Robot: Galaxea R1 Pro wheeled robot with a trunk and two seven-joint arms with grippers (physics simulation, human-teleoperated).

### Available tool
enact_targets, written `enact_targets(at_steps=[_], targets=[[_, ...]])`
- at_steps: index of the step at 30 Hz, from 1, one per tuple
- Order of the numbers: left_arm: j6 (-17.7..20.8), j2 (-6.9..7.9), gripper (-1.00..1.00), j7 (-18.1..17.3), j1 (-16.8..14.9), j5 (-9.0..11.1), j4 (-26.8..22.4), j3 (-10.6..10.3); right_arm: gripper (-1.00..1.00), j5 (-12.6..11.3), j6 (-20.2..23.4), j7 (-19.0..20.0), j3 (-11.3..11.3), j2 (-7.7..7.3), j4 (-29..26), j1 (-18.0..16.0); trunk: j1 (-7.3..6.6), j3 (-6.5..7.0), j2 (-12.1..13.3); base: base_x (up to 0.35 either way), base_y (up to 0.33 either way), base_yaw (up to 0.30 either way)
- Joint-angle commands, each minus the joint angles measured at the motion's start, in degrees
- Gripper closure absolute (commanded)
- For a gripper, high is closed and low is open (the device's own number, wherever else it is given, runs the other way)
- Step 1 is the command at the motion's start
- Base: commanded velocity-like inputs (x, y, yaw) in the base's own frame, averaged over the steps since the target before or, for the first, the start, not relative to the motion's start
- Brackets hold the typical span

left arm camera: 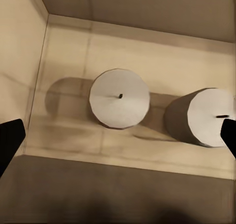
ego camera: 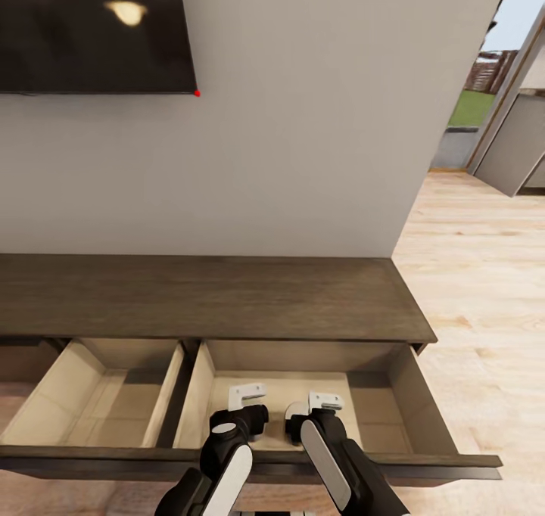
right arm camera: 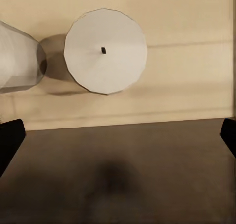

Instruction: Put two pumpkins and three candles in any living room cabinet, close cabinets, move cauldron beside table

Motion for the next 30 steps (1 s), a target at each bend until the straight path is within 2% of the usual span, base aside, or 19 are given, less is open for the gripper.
enact_targets(at_steps=[1,10,13,30], targets=[[0.1,0.0,-1.0,0.5,0.0,0.5,-0.1,-0.1,-1.0,-0.5,0.1,-0.6,0.0,0.0,-0.1,0.0,-0.23,0.14,0.4,0.0,0.0,0.0],[0.3,0.0,-1.0,0.8,-0.8,-0.3,-0.1,-0.8,-1.0,-0.5,-0.6,-0.5,-0.3,0.0,0.2,-0.6,-2.21,1.75,4.0,0.0,0.0,0.0],[0.9,0.04,-1.0,0.9,-0.9,-0.4,-0.1,-0.8,-1.0,-0.6,-0.7,-0.4,-0.3,0.0,0.2,-0.6,-2.21,1.75,4.0,0.0,0.0,0.0],[2.2,0.14,-1.0,0.8,-0.9,-0.4,0.0,-0.5,-1.0,-0.6,-0.9,-0.9,-0.3,0.0,-0.4,-0.7,-5.94,4.8,10.8,0.0,0.0,0.0]])
